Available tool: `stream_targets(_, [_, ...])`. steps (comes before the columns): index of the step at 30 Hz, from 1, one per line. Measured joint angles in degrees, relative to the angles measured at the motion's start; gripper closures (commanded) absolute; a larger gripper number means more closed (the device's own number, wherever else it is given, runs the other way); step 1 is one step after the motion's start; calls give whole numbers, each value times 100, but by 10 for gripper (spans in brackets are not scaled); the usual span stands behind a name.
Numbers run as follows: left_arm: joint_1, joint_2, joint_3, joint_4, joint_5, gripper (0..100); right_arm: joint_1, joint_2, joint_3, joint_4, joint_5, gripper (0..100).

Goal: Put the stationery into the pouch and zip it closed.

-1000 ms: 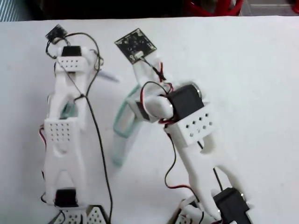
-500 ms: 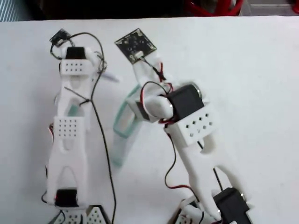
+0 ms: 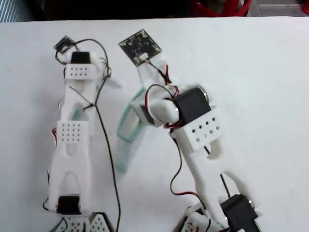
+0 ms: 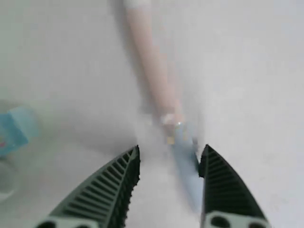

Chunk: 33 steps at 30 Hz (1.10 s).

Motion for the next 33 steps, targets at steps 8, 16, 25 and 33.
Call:
stream_targets(8, [-141,0,-9,281,-220,869,0,0,0,0,0,803])
stream_targets(16, [-378,9,-598,1081,-545,980,0,0,0,0,0,803])
stream_targets(25, [-343,-1749,-1292,1196,-1960,976,0,0,0,0,0,803])
stream_targets(33, [-343,-4501,-1301,1204,-2330,976,0,0,18,0,0,803])
